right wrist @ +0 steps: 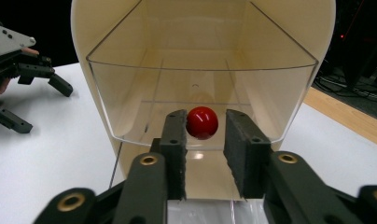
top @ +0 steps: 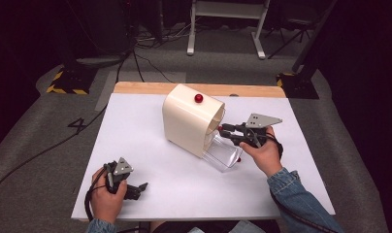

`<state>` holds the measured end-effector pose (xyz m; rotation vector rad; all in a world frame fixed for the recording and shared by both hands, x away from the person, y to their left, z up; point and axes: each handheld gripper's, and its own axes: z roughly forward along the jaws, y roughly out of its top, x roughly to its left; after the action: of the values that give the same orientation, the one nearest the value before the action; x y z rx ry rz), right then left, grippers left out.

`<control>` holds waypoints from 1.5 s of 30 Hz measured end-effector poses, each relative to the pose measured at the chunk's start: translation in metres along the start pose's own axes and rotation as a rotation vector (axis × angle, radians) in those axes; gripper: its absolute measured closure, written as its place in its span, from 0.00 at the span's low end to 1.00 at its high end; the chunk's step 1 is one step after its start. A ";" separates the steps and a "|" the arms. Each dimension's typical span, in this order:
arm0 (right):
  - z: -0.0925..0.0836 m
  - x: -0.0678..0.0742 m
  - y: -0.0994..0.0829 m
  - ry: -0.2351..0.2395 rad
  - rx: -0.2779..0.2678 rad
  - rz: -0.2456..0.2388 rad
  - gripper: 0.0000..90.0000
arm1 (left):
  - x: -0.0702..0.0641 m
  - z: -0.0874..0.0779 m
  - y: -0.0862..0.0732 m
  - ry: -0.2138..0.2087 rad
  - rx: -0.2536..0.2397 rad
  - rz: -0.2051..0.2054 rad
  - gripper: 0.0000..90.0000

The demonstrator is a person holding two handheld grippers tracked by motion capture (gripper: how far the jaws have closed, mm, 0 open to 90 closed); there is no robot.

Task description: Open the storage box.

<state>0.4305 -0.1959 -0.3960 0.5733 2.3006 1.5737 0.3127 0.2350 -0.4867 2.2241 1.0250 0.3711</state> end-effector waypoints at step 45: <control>-0.062 0.013 -0.011 -0.051 -0.062 -0.003 0.84 | 0.000 0.000 0.000 0.000 0.002 -0.001 0.01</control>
<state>0.3893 -0.2440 -0.3839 0.5871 2.2062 1.6036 0.3128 0.2351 -0.4867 2.2251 1.0267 0.3706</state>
